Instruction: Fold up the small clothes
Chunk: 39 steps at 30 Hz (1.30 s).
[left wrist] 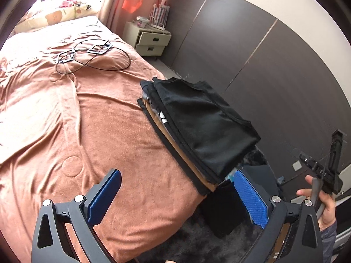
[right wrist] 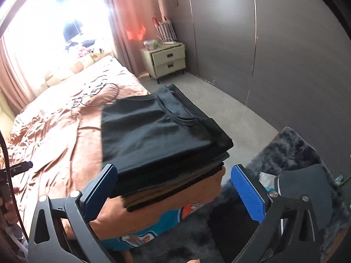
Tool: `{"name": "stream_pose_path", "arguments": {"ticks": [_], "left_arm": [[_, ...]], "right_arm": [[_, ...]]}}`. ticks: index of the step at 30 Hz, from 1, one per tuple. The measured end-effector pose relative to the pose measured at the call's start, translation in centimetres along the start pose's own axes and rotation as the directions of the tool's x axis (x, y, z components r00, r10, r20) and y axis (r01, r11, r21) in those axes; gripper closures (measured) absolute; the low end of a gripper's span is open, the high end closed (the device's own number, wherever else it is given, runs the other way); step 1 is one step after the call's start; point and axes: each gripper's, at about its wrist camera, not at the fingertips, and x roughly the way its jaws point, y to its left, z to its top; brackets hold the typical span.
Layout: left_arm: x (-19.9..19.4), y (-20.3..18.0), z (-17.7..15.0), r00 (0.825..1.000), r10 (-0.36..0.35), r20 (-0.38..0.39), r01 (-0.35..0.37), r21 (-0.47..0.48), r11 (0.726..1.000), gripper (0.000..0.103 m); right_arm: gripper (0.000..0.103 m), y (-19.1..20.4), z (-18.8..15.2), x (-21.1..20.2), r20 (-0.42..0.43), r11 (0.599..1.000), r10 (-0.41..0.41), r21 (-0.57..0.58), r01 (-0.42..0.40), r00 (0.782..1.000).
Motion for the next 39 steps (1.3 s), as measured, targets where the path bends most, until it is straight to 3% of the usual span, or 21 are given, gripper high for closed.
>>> {"name": "stream_pose_path", "arguments": {"ticks": [8,17,28,39], "left_arm": [[-5.4,-0.5,-1.8,0.997,0.015,0.072,-0.019,0.056,0.998,0.000],[-11.9,1.5,-4.6,0.986,0.036,0.164,-0.048,0.071,0.996,0.000],[-19.7,3.9,-9.0,0.947,0.094,0.307,-0.123,0.075,0.990,0.000],[-23.8,5.8,-14.0,0.899,0.181,0.399,-0.214,0.039,0.976,0.000]], "right_arm": [[0.000,2.5,-2.8,-5.6,0.044,1.000,0.015,-0.004,-0.015,0.999],[0.000,4.6,-4.5,-8.8,0.056,0.998,0.061,-0.001,-0.061,0.997],[0.000,8.4,-7.1,-11.9,0.106,0.995,0.097,-0.041,-0.093,0.990],[0.000,11.5,-10.7,-13.9,0.152,0.994,0.101,-0.062,-0.093,0.983]]}}
